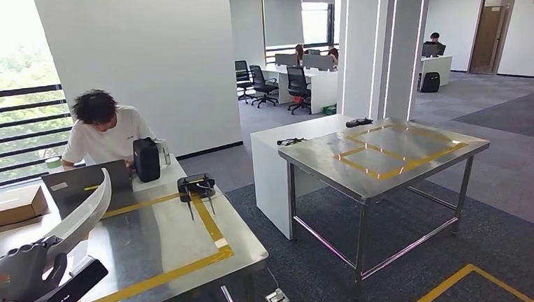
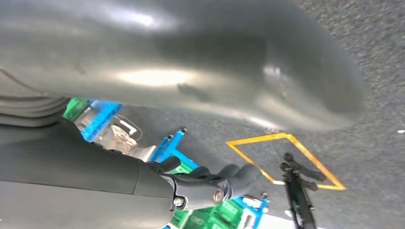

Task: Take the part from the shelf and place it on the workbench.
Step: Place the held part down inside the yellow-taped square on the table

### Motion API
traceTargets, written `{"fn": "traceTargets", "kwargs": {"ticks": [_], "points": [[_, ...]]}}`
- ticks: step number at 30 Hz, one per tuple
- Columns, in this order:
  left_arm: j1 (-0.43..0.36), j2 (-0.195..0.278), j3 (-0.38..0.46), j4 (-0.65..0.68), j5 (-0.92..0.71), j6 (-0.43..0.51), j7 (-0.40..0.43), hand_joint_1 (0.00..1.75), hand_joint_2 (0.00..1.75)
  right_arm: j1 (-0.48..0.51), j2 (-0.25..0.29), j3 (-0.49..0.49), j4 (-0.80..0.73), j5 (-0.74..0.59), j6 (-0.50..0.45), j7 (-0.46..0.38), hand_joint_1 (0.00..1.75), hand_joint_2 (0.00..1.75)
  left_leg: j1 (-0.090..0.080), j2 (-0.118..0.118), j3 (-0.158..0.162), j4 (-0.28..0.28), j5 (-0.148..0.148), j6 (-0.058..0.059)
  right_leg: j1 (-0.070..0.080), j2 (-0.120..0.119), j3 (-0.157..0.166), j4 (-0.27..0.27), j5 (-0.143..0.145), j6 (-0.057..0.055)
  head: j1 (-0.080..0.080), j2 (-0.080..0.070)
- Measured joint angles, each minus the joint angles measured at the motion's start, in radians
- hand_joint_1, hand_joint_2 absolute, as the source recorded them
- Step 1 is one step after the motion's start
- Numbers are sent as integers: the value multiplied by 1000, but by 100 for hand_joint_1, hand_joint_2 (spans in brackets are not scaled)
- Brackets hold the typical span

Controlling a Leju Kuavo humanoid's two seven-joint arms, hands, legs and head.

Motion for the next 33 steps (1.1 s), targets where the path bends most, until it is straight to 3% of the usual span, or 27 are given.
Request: {"fn": "traceTargets", "kwargs": {"ticks": [4,5,8,9,10,12,13,15,18,20,23,24,25,26,27,28,30,33], "points": [[-1,0,0,0,-1,0,2,157,175,0,1,0,0,-1,-2,-1,0,0,0,1,-13,46,-21,-24,-4,2,23,-3,-2,-29,-3,0],[-2,0,0,1,-2,0,3,157,175,0,1,0,0,-2,-2,-1,0,0,2,2,-37,90,-39,-29,-5,3,30,-4,-5,-34,-4,0],[0,0,0,6,-3,0,4,157,175,1,2,0,0,-4,-2,-2,0,0,9,4,-147,265,-103,-39,-5,4,41,-4,-18,-38,-7,0],[3,0,0,9,-3,-1,4,157,175,2,2,0,0,-5,-2,-3,0,0,11,4,-169,285,-101,-39,-5,5,47,-3,-24,-37,-7,0],[5,0,0,11,-2,-1,5,157,175,3,2,0,0,-6,-2,-3,0,0,11,5,-173,268,-78,-37,-5,5,53,-3,-29,-36,-8,0],[6,1,0,13,-1,-1,6,157,175,4,3,0,0,-7,-2,-3,0,0,11,5,-130,140,12,-28,-5,6,71,-3,-43,-31,-8,0],[5,2,1,15,0,0,6,157,175,4,3,0,0,-7,-2,-4,0,0,8,6,-105,72,41,-23,-5,6,78,-3,-49,-27,-8,0],[4,2,1,17,1,0,6,157,175,3,4,0,0,-8,-3,-4,0,0,2,6,-76,-2,59,-11,-5,6,86,-4,-57,-15,-9,0],[5,2,2,20,1,0,6,157,175,3,7,-1,0,-9,-3,-4,0,0,3,5,-56,-14,58,8,-4,4,92,9,-56,3,-7,0],[4,0,4,21,1,0,6,157,175,2,7,-1,0,-11,-3,-4,0,0,7,5,-39,-17,54,19,-4,3,61,71,-78,9,-5,0],[10,-9,6,26,0,0,11,157,175,1,6,-2,0,-14,-4,-2,0,0,6,2,-27,-17,39,28,-4,3,-54,247,-145,16,-2,0],[14,-10,7,28,0,0,13,157,175,2,6,-2,0,-16,-4,-1,0,0,5,1,-23,-15,33,28,-4,3,-81,274,-148,17,-1,0],[19,-12,7,30,-1,0,15,157,175,2,6,-2,0,-16,-5,-1,0,0,5,0,-17,-13,26,27,-4,3,-91,264,-130,17,0,0],[21,-12,7,32,-1,0,17,157,175,2,6,-2,0,-17,-5,-1,0,0,5,-1,-10,-10,19,25,-3,3,-81,216,-91,16,0,0],[23,-13,7,34,-1,0,18,157,175,3,5,-3,0,-17,-6,-2,0,0,5,-1,-2,-7,10,23,-3,2,-57,143,-42,13,1,0],[23,-13,8,35,-1,0,20,157,175,3,5,-3,0,-17,-7,-2,0,0,4,-1,5,-5,2,19,-1,2,-33,76,-10,11,0,0],[23,-13,12,38,-1,0,23,157,175,4,4,-3,0,-16,-7,-3,0,0,2,-1,13,-4,-11,8,4,1,-3,-1,9,2,0,0],[24,-6,20,42,1,0,28,157,175,7,5,-3,0,-15,-7,-1,0,0,0,-2,18,7,-18,-12,2,3,15,-10,5,-17,-1,0]]}}
